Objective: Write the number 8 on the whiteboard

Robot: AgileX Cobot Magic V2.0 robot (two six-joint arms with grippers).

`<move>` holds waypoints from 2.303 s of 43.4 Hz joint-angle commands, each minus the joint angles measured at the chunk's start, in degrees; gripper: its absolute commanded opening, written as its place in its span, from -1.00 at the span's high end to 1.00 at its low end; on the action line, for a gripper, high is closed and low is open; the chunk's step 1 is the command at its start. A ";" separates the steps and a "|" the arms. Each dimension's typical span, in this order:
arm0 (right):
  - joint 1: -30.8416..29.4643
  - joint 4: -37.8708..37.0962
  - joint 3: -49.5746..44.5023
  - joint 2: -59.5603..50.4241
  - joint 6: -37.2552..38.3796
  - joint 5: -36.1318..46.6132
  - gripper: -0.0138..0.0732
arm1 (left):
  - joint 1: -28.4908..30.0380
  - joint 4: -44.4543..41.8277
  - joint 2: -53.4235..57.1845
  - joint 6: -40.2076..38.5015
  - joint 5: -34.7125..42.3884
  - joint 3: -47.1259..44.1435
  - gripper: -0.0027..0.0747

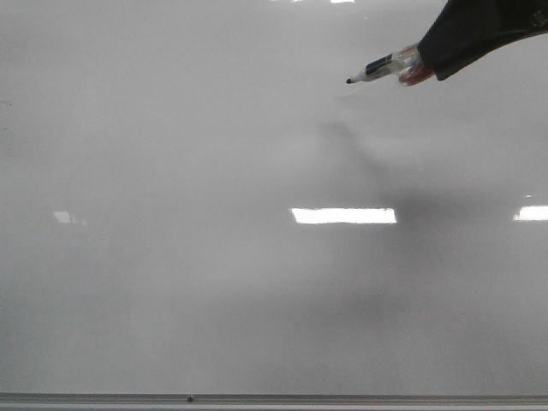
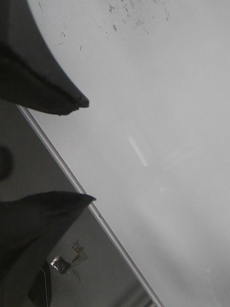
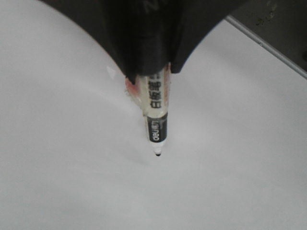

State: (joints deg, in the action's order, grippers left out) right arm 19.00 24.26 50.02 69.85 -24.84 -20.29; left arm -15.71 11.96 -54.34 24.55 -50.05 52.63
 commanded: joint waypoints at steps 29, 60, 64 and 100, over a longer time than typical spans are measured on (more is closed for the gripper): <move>-3.34 -0.54 6.62 7.91 -1.60 -2.19 0.91 | 0.07 2.33 0.43 -0.74 3.44 1.36 -0.02; -1.85 1.09 4.65 9.57 -1.35 4.30 0.91 | 0.07 2.33 0.43 -0.74 3.12 1.36 -0.02; -3.52 1.09 4.65 9.29 -1.35 3.58 0.91 | 0.07 2.33 0.43 -0.74 3.03 1.36 -0.02; 2.63 1.09 4.65 -4.46 -17.58 -23.41 0.91 | -7.91 10.96 -1.97 16.41 2.87 1.74 -0.02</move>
State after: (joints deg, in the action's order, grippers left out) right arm 20.19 24.72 52.72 69.10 -37.95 -39.24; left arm -20.47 18.84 -55.31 36.56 -49.37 52.63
